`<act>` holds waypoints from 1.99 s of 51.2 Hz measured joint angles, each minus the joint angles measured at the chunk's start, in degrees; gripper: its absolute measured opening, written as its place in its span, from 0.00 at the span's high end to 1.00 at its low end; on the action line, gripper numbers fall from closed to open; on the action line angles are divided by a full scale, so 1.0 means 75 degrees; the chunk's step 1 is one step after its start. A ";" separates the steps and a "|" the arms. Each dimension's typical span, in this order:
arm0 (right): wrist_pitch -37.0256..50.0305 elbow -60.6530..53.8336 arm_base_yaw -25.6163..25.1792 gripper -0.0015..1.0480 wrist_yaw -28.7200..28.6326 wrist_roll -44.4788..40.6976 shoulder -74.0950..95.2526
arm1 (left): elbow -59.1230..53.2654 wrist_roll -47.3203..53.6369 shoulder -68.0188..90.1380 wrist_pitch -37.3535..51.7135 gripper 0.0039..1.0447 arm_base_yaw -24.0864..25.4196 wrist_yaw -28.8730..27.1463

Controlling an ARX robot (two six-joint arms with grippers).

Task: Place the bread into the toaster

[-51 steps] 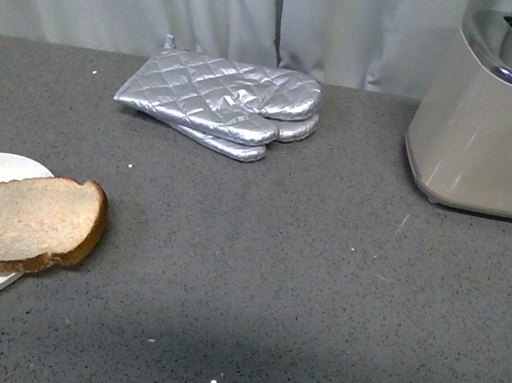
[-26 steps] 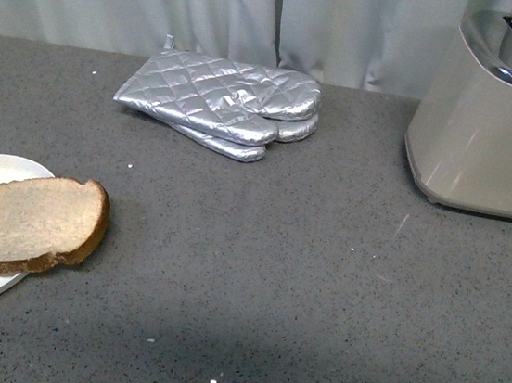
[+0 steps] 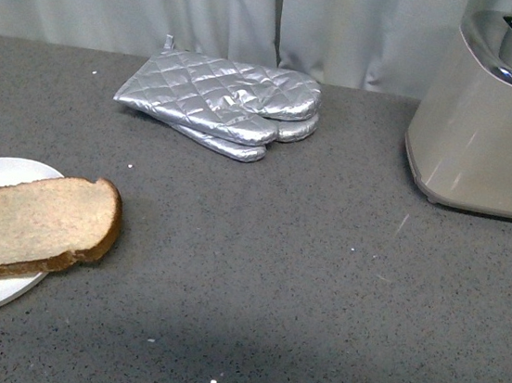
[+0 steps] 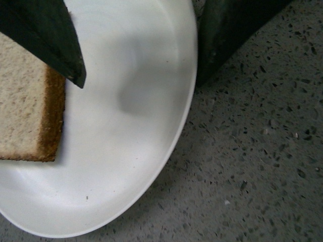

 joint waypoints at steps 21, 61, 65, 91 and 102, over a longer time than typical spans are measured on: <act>0.0000 0.0000 0.0000 0.09 0.0000 0.0003 0.0000 | -0.0746 -0.1285 -0.0647 0.0562 0.97 -0.1093 0.0119; 0.0000 0.0000 0.0000 0.09 0.0000 0.0000 0.0000 | 0.1078 -0.5033 0.0644 0.1582 0.97 -0.6129 -0.1483; 0.0000 0.0000 0.0000 0.09 0.0000 0.0000 0.0000 | 0.1440 -0.5345 0.0816 0.1577 0.97 -0.6720 -0.1568; 0.0000 0.0000 0.0000 0.09 0.0000 0.0000 0.0000 | 0.0731 -0.6213 0.0379 0.2017 0.39 -0.6851 -0.1938; 0.0000 0.0000 0.0000 0.09 0.0000 0.0003 0.0000 | -0.1539 -0.5426 -0.2025 0.2186 0.06 -0.4010 -0.0973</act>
